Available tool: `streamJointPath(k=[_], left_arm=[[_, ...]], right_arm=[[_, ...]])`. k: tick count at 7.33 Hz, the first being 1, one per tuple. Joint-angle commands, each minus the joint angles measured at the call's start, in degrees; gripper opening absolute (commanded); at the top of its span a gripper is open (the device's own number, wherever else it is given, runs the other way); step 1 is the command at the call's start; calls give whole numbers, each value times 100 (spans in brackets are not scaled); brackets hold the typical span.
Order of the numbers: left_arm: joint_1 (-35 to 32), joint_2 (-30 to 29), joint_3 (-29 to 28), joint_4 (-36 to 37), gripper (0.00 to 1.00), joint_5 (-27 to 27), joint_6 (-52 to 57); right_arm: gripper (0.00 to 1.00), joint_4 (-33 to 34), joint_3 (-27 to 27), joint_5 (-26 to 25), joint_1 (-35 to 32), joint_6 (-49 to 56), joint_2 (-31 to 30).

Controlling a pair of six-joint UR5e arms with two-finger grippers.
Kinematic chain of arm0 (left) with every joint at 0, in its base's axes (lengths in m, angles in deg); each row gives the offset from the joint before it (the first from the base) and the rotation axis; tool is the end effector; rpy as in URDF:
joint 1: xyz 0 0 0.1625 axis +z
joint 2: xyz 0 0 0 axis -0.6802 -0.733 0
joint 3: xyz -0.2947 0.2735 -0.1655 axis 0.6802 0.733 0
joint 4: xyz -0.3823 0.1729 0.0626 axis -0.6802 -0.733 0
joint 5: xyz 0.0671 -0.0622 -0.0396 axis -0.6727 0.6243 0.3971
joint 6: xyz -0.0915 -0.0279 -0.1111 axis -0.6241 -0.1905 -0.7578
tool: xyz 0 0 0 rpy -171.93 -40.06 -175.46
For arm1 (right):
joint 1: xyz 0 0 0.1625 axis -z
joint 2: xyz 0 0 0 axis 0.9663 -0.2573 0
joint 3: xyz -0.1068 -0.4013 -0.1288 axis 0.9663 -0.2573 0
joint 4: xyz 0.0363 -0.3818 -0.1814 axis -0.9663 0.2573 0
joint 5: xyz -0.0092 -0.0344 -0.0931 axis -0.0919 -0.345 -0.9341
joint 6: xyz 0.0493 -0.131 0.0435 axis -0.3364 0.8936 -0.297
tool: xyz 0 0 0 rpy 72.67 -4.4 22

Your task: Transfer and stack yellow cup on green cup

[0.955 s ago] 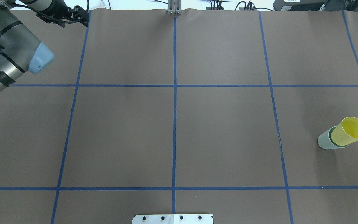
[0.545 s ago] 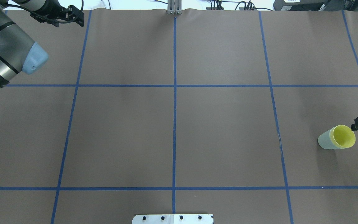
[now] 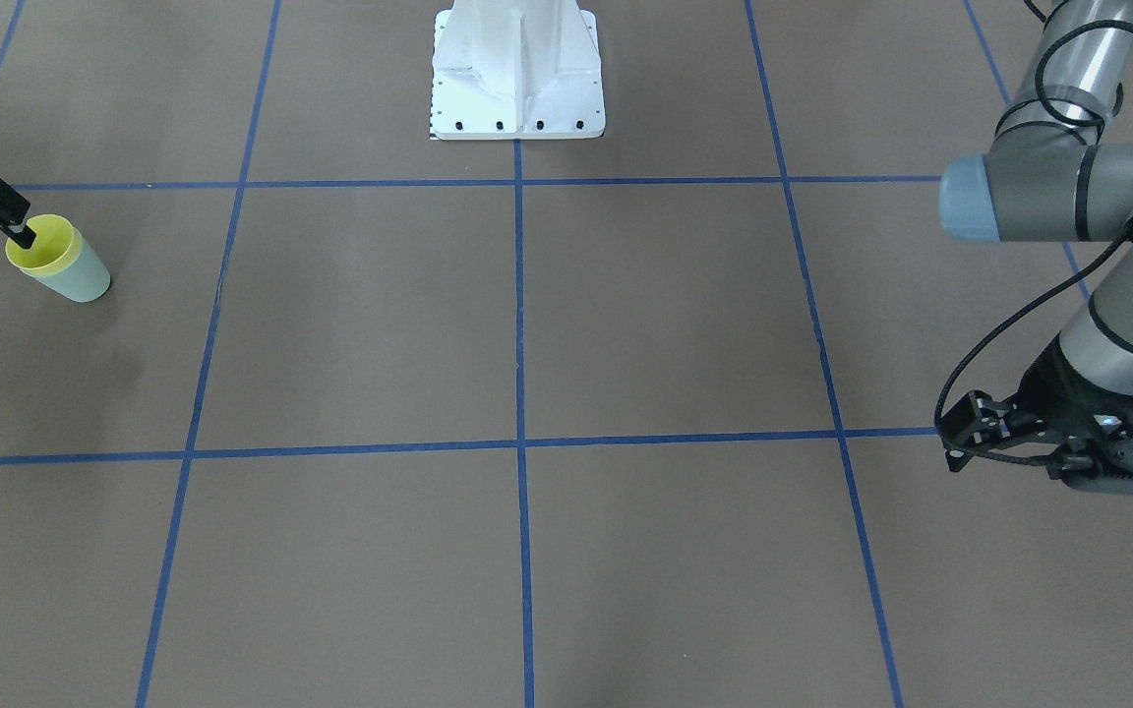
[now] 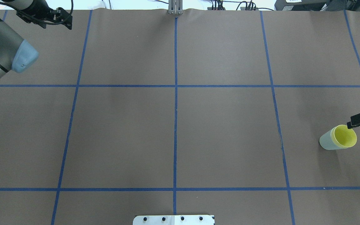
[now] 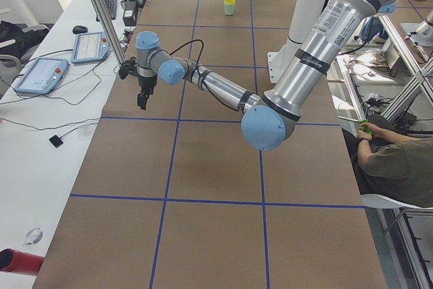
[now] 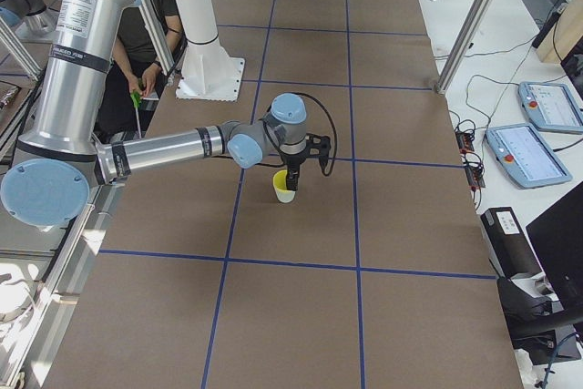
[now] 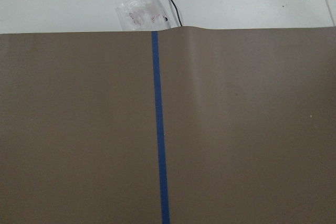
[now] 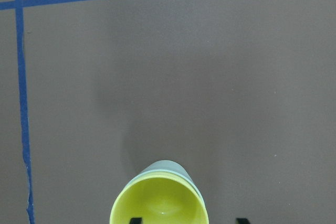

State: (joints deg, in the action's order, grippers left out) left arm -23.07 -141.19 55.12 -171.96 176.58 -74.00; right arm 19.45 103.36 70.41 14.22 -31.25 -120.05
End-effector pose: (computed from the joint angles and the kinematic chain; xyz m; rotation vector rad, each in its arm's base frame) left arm 0.2427 -0.6853 0.4264 0.2594 0.7065 0.0999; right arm -0.1780 -0.4133 0.5604 0.0470 -0.8319 0.1233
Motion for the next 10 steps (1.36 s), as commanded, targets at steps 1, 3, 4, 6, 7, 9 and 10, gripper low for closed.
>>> streamJointPath(k=[1,3,4,6,7,9,10], left_arm=[[-427,785,477,369,98,970,846],[-1068,1637,907,395,99,1600,1776],[-1341,1973,1049,395,99,1558,2137],[-1877,2064,693,517,99,1513,2963],[-1941,2073,533,527,99,1130,3376],[-1950,2099,304,562,99,1091,3486],[-1976,2117,303,562,99,1083,3459]], right_arm=[[100,71,-711,30,-345,64,803],[100,98,-1335,257,-871,650,1253],[100,385,-1626,598,-1239,958,1568],[100,1744,-1646,733,-1811,2071,2079],[100,2299,-1629,725,-2110,2756,2229],[100,2506,-1567,716,-2288,2974,2152],[100,2489,-1559,681,-2280,2974,2090]])
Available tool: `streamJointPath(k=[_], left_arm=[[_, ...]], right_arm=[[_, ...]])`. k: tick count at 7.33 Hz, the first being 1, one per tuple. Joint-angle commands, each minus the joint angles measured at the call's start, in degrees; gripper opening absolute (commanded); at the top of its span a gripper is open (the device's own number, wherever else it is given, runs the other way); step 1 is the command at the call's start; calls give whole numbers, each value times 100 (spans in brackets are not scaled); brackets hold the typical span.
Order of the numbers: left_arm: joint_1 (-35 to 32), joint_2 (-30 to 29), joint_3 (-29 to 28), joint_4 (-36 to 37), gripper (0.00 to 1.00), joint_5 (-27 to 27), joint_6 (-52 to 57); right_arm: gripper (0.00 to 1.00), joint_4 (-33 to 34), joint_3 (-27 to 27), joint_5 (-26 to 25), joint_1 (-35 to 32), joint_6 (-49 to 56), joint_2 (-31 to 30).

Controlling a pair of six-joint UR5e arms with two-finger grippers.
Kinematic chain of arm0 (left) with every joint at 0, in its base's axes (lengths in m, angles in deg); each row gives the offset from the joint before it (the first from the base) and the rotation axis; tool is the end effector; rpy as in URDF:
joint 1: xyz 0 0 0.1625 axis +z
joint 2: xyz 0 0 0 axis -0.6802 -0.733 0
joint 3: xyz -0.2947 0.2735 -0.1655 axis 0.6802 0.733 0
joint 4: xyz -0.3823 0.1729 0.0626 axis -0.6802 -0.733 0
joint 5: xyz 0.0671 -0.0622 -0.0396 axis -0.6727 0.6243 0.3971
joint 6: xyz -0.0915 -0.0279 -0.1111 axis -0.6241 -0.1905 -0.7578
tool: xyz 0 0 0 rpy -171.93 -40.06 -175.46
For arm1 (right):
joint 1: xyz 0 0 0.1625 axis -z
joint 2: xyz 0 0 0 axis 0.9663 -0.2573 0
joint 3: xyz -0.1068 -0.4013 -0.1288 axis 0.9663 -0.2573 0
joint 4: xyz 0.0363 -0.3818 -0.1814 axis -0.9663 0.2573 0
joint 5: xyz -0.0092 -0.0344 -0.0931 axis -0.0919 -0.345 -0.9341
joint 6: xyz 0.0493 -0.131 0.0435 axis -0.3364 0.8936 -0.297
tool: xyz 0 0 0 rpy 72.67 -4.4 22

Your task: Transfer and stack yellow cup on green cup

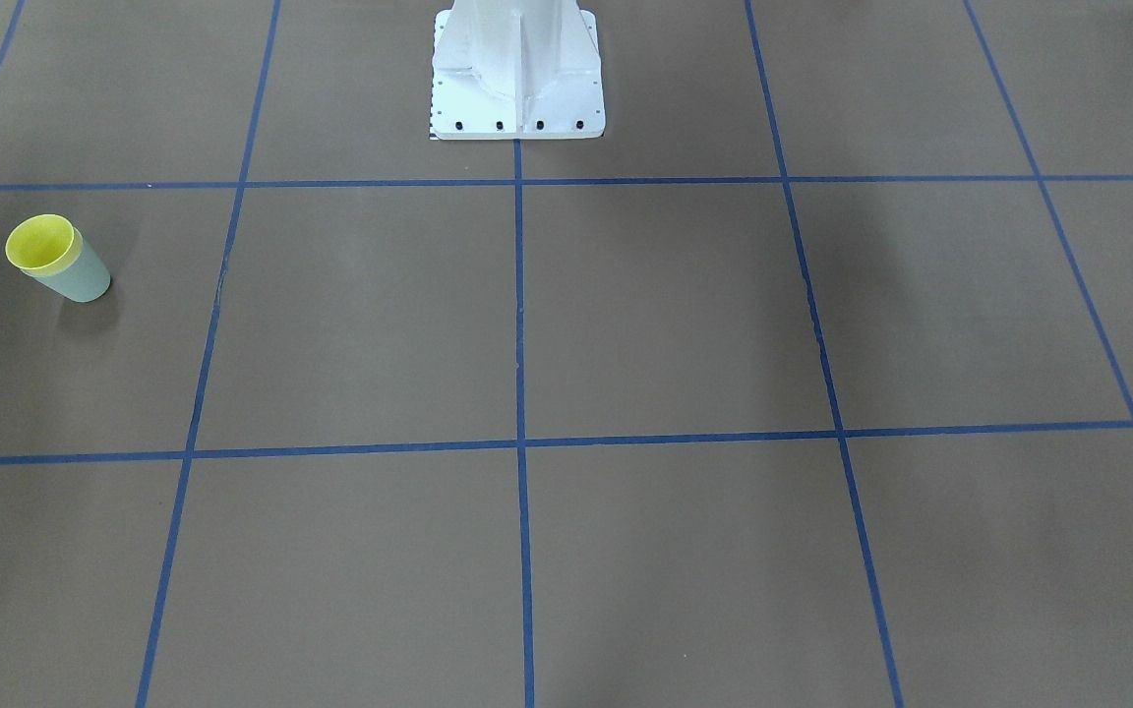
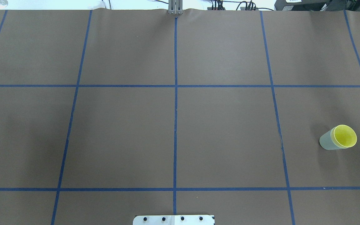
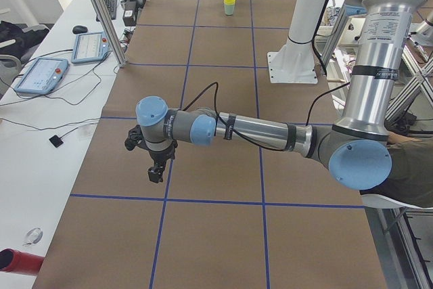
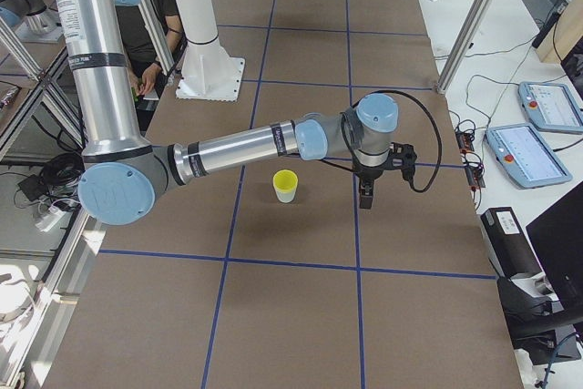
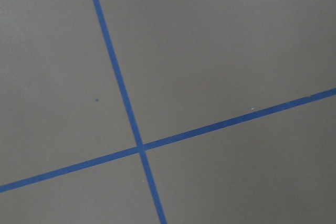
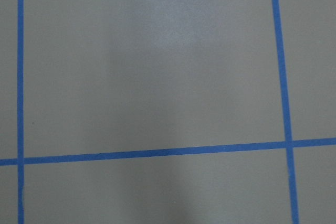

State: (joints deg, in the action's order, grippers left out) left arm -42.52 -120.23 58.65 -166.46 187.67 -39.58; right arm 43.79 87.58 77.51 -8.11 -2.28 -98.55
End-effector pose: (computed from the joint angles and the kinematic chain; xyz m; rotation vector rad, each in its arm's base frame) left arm 0.0112 -0.5745 0.6309 0.1636 0.7301 0.2557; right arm -0.0365 -0.5757 0.5605 0.0628 -0.7942 0.1038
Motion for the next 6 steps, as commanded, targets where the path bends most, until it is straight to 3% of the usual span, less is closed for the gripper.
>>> streamJointPath(k=[1,6], left_arm=[[-48,82,-93,3,99,-18,8],[-40,118,-84,-94,99,0,-379]], right_arm=[[100,55,19,-20,-47,86,-77],[100,64,28,-3,-47,385,-157]])
